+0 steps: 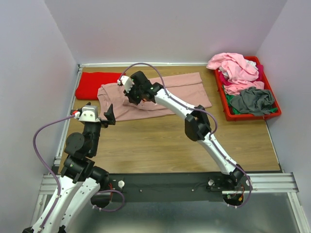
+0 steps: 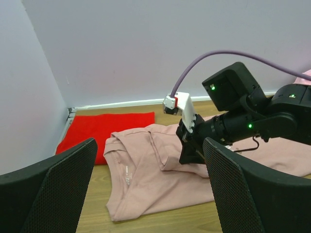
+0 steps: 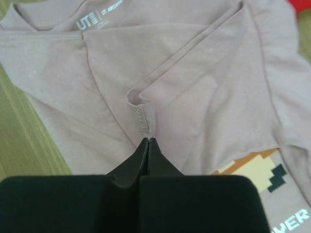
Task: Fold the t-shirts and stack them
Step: Fold the tshirt
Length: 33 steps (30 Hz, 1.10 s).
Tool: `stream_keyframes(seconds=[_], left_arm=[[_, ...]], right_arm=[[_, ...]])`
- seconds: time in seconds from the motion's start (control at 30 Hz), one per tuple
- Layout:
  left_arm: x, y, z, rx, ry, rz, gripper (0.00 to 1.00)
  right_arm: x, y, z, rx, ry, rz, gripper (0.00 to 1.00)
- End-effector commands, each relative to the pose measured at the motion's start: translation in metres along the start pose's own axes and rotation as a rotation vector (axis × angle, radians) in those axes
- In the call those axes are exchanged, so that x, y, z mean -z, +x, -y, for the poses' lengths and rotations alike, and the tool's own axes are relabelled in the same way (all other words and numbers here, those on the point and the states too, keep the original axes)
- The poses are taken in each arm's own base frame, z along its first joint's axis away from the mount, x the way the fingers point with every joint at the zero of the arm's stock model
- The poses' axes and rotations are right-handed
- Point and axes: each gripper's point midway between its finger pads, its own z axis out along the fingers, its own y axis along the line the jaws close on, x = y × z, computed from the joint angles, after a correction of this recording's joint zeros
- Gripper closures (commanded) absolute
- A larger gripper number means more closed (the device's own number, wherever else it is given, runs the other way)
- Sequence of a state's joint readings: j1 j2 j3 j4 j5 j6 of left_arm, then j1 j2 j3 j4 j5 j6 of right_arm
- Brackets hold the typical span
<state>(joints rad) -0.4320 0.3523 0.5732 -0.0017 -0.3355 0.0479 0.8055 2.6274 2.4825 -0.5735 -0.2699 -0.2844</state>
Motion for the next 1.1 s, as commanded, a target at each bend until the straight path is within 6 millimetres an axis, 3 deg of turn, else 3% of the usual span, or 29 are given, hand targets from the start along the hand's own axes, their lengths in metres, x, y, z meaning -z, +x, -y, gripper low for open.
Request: stream_keyframes(seconds=[0.0, 0.77, 1.07], left_arm=[[0.001, -0.003, 0.002, 0.005, 0.017, 0.022, 0.03], [0.001, -0.003, 0.002, 0.004, 0.016, 0.024, 0.03], [0.001, -0.003, 0.002, 0.004, 0.017, 0.022, 0.03]], right_arm=[[0.025, -0.029, 0.022, -0.015, 0.09, 0.056, 1.0], [0.035, -0.002, 0.088, -0.1, 0.377, 0.008, 1.0], [0.034, 0.006, 0.104, -0.136, 0.459, 0.006, 1.0]])
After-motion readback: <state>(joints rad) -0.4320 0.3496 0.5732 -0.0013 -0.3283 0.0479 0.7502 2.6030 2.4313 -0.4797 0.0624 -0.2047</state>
